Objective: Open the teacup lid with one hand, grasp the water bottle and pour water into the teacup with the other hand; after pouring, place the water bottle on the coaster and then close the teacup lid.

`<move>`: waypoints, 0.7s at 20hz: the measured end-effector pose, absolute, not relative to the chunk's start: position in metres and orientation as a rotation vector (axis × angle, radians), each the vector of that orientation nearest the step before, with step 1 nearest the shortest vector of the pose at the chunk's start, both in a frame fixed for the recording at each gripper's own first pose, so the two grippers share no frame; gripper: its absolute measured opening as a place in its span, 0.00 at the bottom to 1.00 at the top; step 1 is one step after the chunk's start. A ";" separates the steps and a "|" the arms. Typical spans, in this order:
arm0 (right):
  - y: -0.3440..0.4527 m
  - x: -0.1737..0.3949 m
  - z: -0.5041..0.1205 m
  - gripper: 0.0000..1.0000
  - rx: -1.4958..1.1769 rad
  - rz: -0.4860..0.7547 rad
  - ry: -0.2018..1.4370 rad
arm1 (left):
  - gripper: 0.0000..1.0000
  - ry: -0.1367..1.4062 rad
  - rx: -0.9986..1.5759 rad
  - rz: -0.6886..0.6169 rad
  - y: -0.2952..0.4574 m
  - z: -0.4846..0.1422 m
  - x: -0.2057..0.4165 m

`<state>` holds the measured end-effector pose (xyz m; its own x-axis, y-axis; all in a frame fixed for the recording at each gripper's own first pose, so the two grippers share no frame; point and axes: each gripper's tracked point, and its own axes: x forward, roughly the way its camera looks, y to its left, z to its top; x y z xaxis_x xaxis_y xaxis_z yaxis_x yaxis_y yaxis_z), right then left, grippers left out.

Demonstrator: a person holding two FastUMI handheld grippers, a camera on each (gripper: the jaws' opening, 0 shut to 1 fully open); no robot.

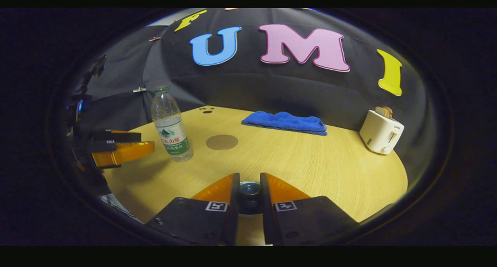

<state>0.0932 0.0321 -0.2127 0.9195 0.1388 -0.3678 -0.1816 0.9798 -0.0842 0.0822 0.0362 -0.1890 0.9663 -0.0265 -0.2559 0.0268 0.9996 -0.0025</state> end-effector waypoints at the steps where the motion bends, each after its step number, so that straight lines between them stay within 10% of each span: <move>1: 0.032 0.094 -0.209 0.29 -0.101 0.163 0.368 | 0.95 0.259 0.008 -0.032 0.036 -0.190 0.086; 14: 0.001 0.093 -0.177 0.29 -0.044 0.111 0.321 | 0.96 0.167 0.060 -0.125 0.024 -0.186 0.184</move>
<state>0.0928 0.0008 -0.1768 0.9429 0.1021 -0.3171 -0.1161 0.9929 -0.0254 0.1835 0.0235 -0.1857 0.9784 -0.1187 -0.1691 0.1286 0.9905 0.0492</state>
